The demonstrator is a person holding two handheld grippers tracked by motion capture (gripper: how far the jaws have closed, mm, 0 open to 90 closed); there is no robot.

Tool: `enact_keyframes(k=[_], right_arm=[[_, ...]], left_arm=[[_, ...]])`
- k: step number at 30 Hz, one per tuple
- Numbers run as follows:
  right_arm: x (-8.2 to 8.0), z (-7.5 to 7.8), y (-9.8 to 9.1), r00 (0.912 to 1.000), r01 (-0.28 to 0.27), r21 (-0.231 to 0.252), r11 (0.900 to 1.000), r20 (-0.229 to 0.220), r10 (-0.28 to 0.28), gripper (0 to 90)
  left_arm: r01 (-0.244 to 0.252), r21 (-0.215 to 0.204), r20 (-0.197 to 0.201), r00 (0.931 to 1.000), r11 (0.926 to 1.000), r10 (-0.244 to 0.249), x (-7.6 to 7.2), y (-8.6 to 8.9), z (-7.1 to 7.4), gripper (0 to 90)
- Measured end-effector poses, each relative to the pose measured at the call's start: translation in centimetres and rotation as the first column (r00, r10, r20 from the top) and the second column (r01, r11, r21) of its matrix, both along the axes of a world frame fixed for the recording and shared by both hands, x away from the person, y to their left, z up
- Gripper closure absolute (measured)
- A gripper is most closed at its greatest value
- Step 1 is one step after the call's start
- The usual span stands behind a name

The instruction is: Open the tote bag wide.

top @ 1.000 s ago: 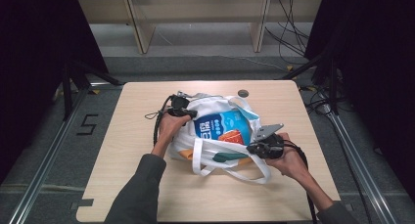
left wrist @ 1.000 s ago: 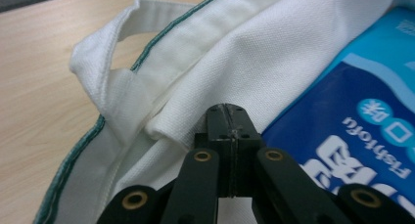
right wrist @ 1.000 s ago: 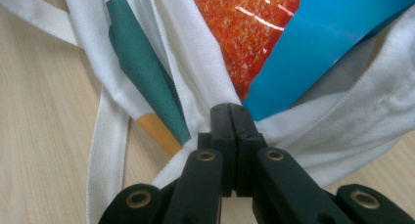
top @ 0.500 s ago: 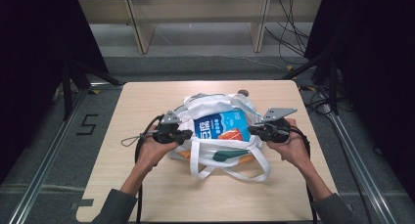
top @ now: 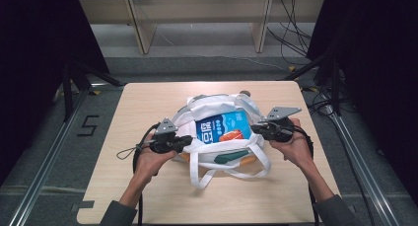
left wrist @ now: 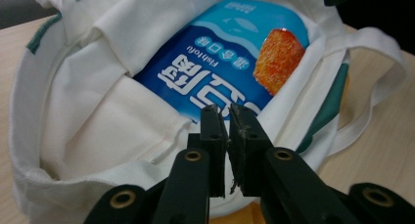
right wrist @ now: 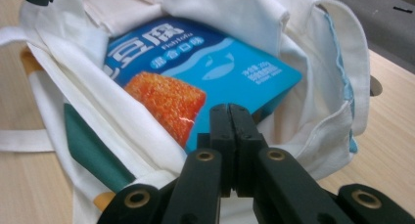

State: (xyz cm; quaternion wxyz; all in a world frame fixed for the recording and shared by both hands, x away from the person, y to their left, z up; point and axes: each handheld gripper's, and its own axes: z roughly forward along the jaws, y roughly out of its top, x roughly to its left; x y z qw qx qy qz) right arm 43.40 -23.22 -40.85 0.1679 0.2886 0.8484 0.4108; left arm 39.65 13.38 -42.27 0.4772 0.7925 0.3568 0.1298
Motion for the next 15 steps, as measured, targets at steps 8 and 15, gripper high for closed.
enact_keyframes(k=[8, 15], right_arm=[[-0.38, 0.09, -0.01, 0.9999, 0.0, 0.017, 0.9999, 0.01, -0.001, 89.5], [-0.49, 0.05, -0.27, 1.0, -0.002, 0.016, 0.9999, -0.006, 0.002, 88.2]], left_arm=[[0.0, -0.012, -0.001, 1.0, 0.9999, 0.0, -0.77, 0.36, 0.08, 76.9], [-0.002, -0.013, 0.001, 1.0, 0.9999, 0.002, -0.83, 0.98, 0.01, 72.7]])
